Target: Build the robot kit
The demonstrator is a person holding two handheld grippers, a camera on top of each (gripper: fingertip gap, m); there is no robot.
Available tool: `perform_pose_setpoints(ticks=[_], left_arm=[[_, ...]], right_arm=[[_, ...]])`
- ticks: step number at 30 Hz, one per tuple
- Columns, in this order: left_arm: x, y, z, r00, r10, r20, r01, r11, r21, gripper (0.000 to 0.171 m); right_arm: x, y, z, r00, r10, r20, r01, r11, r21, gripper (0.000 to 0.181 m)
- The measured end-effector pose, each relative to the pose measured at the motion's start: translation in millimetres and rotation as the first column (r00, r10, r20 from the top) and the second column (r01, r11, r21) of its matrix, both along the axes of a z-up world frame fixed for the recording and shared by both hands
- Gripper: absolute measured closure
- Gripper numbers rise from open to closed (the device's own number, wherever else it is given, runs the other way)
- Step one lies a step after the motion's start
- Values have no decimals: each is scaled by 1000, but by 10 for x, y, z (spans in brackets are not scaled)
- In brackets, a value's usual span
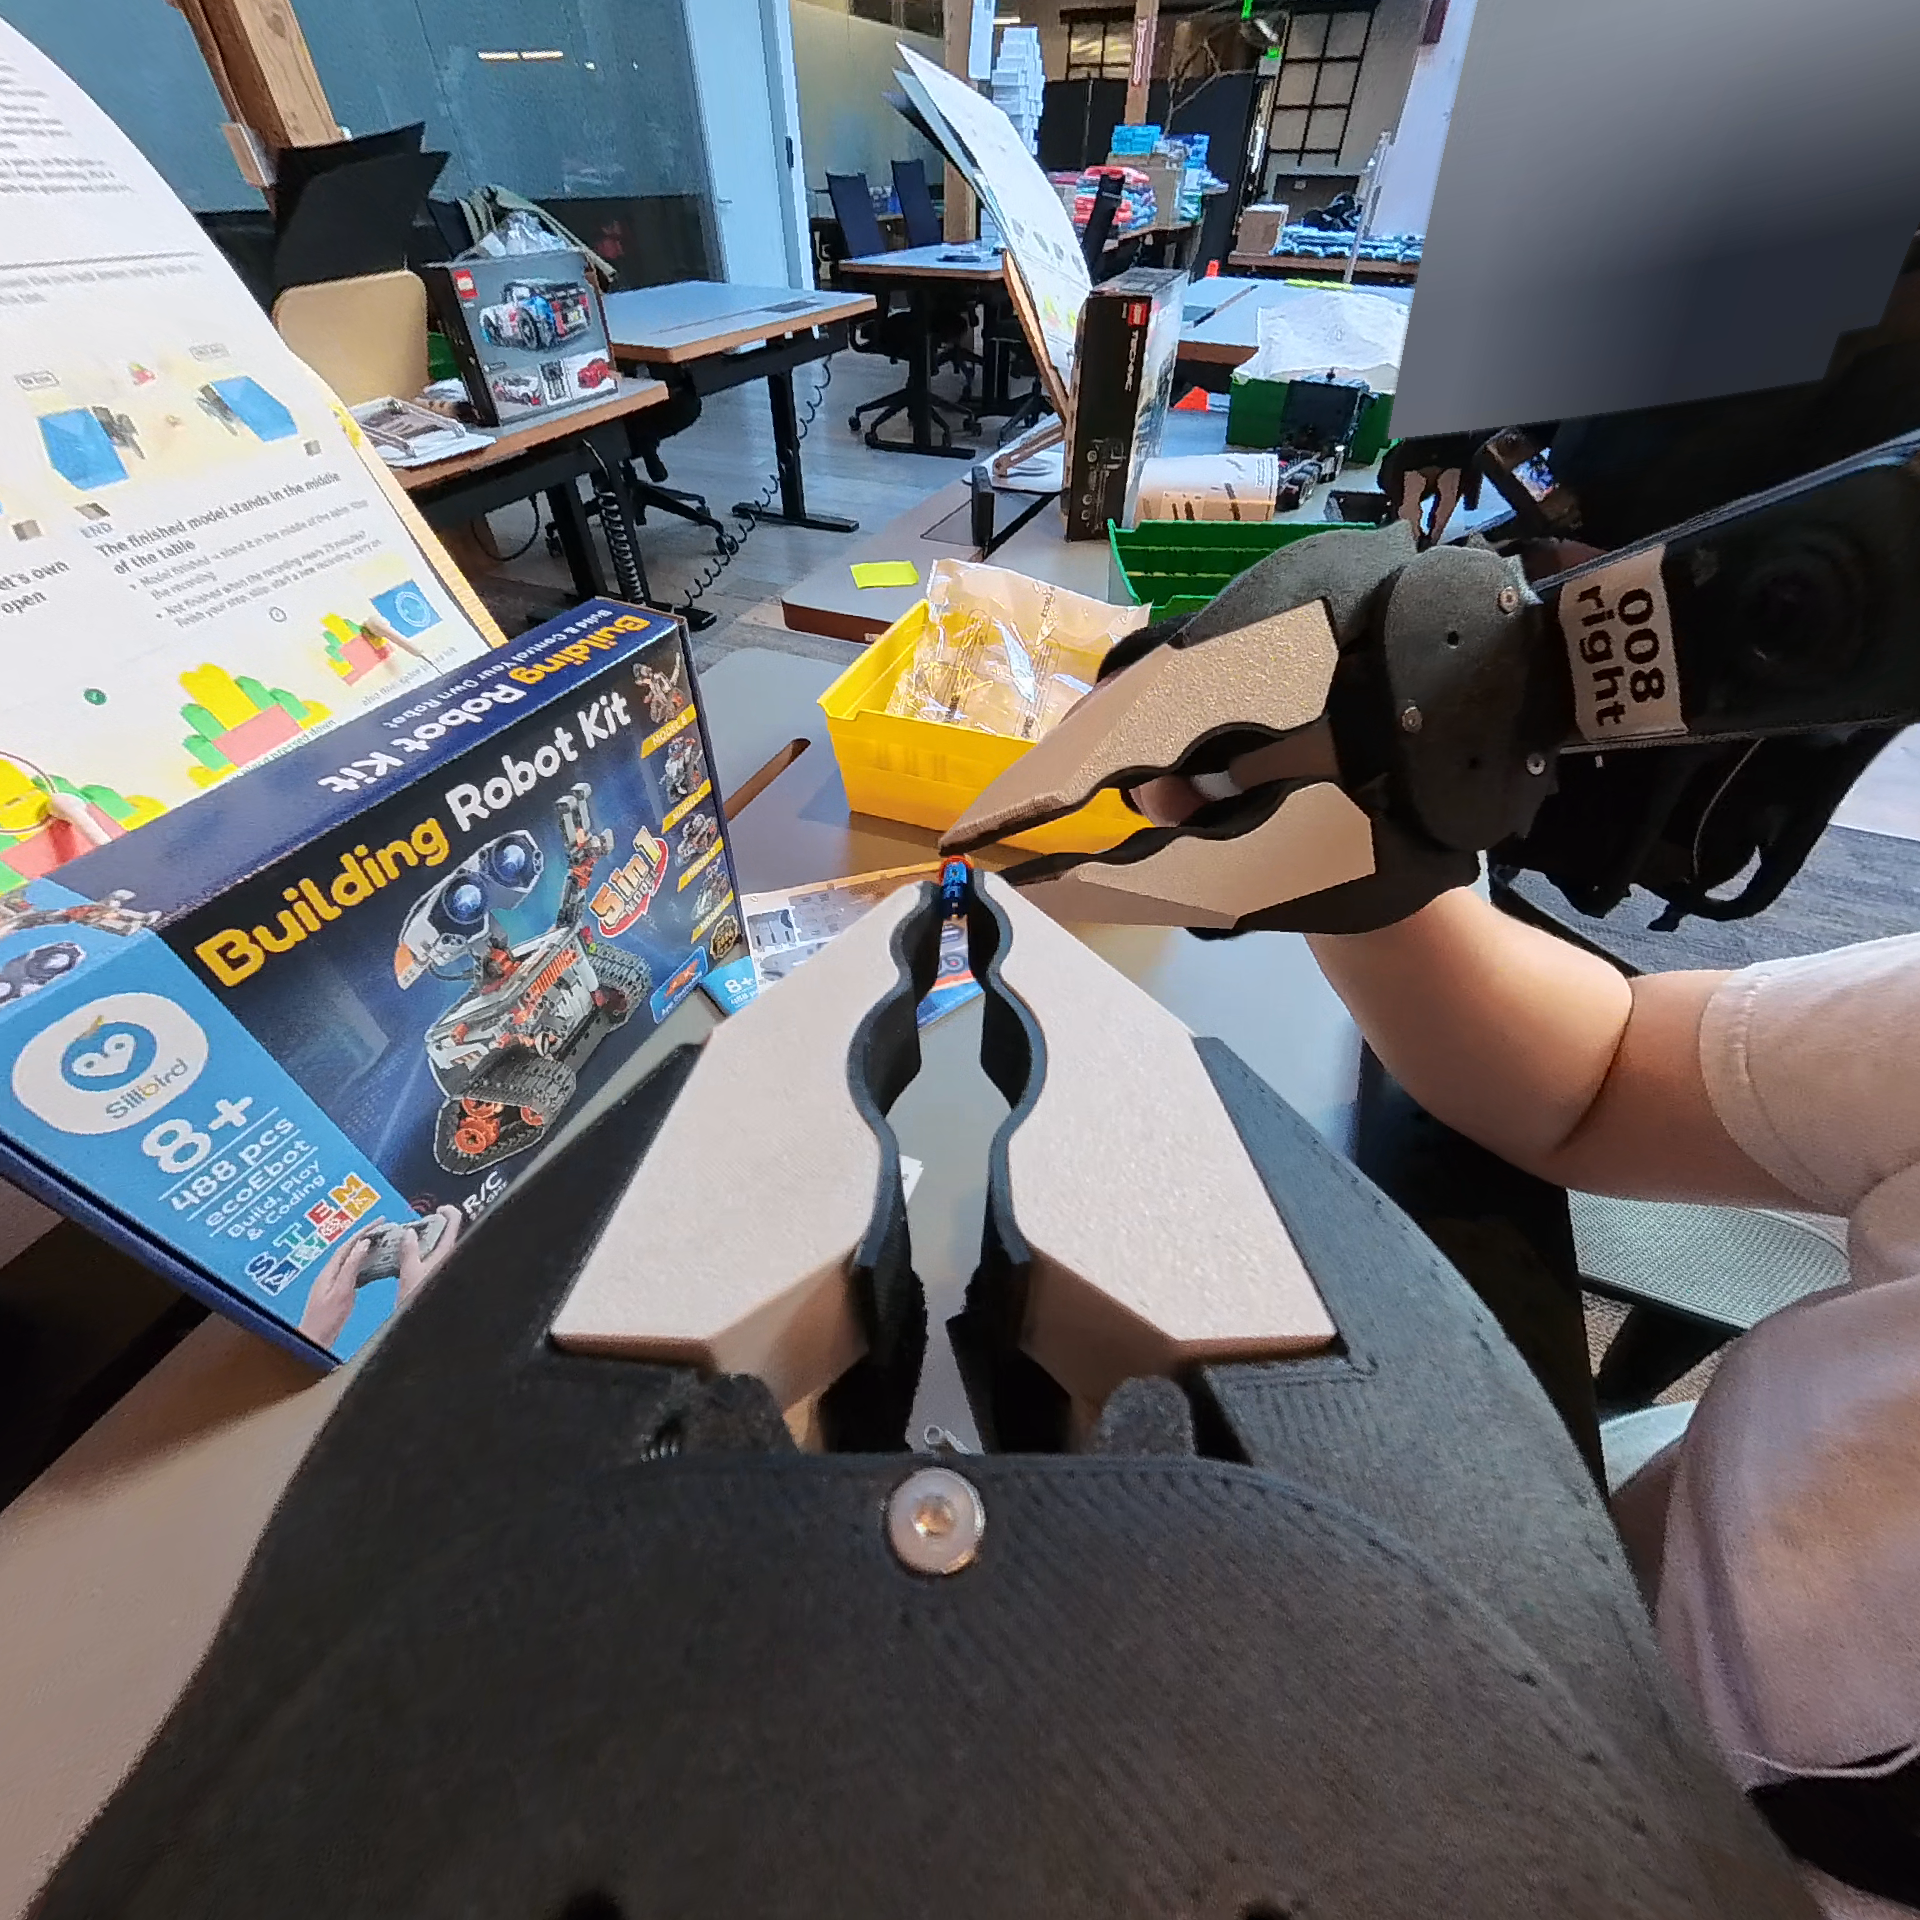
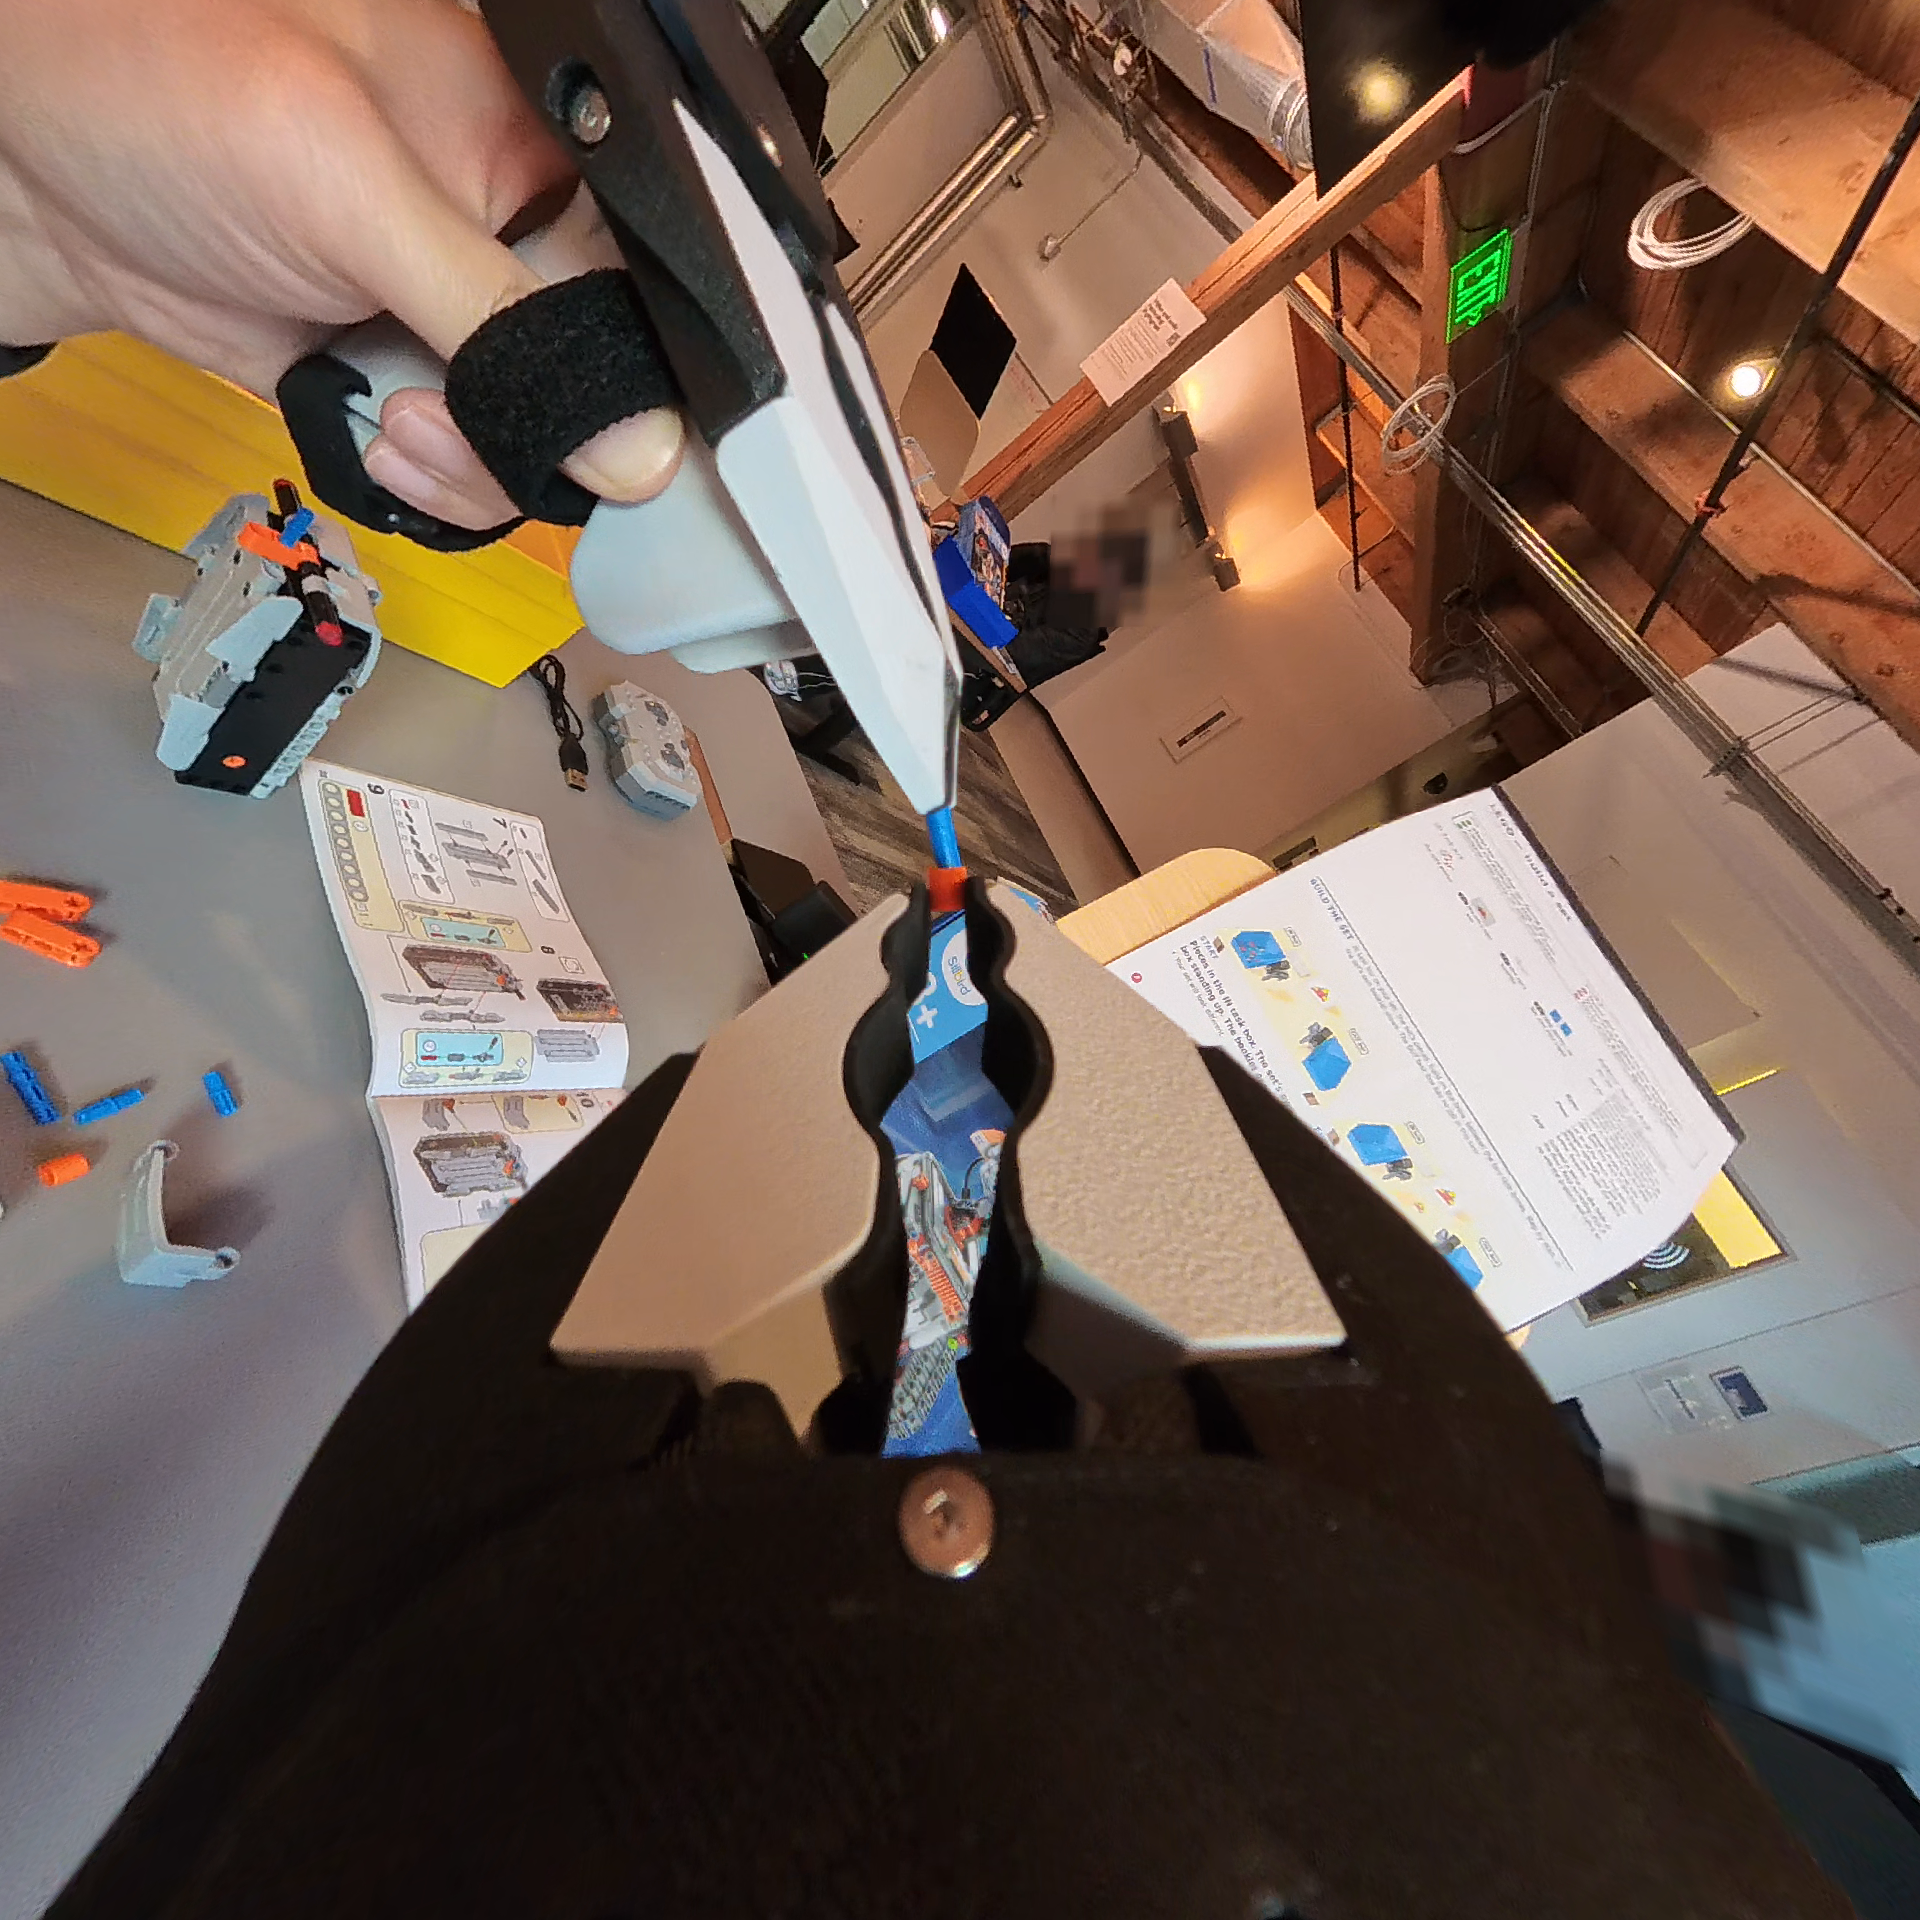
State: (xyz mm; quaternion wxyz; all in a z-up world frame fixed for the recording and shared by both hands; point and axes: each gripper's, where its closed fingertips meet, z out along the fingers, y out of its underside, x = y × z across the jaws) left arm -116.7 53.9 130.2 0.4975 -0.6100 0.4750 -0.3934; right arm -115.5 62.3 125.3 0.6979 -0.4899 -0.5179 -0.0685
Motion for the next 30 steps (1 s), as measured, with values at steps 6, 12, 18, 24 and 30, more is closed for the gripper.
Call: perform_pose_setpoints(ticks=[6, 12, 18, 24, 30], left_arm=[[18, -40, -75, 999, -23, -45, 22, 1000, -17, 168], [15, -12, -98, 997, 19, -78, -18, 1000, 23, 168], [18, 33, -115, 992, 73, -104, -66, 995, 71, 168], [9, 70, -106, 985, 126, -117, -112, 986, 123, 168], [-19, -15, -69, 998, 8, -57, -7, 1000, 9, 168]], right_arm=[[11, -39, -65, 994, 10, 104, -16, 998, 57, 177], [7, -7, -95, 993, -26, 115, 22, 999, 35, 177], [9, 42, -111, 990, -75, 122, 71, 997, 41, 177], [5, 69, -96, 987, -116, 115, 108, 992, 67, 177], [-18, -18, -70, 995, -23, 100, 14, 996, 91, 177]])
